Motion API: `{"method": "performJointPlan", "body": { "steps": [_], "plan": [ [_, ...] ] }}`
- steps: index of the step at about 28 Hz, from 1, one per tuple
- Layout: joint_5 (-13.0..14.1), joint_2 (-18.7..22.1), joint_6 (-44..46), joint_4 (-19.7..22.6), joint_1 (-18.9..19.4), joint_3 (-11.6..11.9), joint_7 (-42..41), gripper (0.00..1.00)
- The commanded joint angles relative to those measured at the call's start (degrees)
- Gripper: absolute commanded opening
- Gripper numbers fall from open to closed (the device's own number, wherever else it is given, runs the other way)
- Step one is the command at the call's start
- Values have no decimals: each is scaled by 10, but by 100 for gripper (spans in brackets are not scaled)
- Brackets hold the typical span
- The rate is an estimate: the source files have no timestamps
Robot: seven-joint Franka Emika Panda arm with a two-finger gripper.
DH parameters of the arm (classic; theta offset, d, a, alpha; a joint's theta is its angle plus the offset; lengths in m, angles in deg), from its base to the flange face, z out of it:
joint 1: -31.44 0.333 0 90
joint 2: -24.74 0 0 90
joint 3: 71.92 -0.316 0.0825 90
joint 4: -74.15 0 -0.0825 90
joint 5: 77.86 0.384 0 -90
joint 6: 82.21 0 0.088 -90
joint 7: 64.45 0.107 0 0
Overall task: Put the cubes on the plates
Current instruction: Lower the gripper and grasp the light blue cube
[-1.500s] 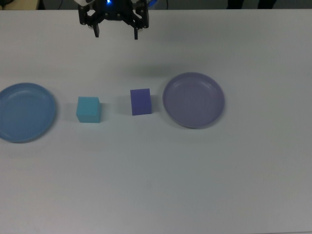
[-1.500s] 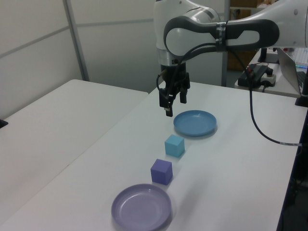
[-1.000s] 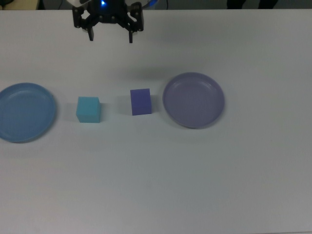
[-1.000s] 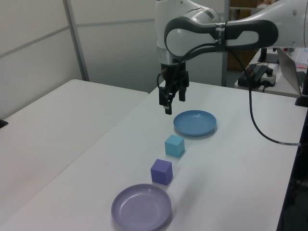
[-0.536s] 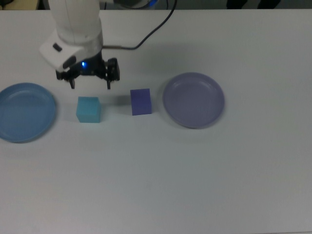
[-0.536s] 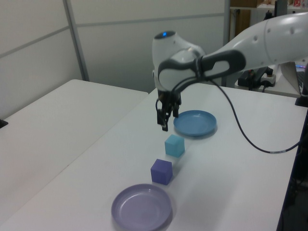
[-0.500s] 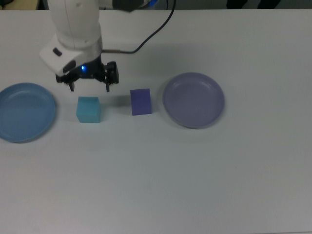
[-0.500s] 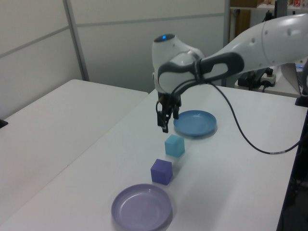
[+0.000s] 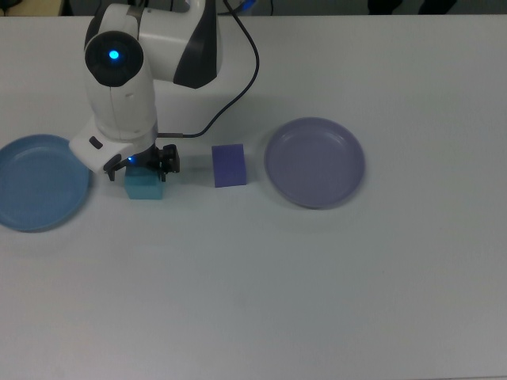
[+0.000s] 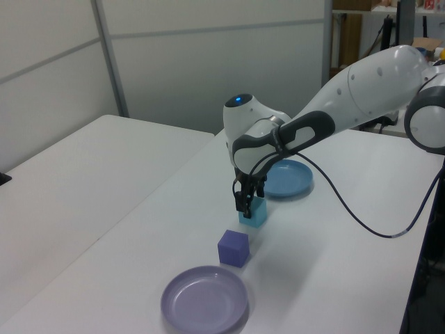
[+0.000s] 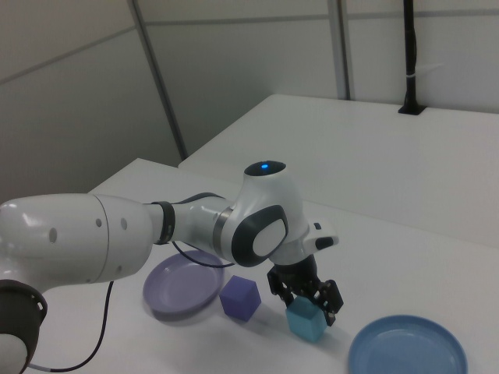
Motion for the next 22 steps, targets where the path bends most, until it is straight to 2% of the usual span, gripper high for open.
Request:
{"method": "performJointPlan", "body": {
  "steps": [1, 3, 4, 5, 7, 8, 14, 19, 22],
  "plan": [
    [-9, 16, -13, 22, 3, 4, -10, 98],
    [-10, 15, -14, 24, 3, 4, -11, 78],
    [-10, 16, -15, 24, 2, 4, -15, 62],
    [-10, 15, -15, 23, 1, 4, -16, 30],
    [-10, 15, -14, 22, 1, 4, -16, 6],
    [-10, 16, -14, 21, 1, 4, -15, 0],
    [-1, 35, -8, 17, -1, 4, -11, 0],
    [10, 56, 4, -3, -35, 7, -16, 0],
    [18, 41, -1, -31, -62, 27, -35, 0]
  ]
}}
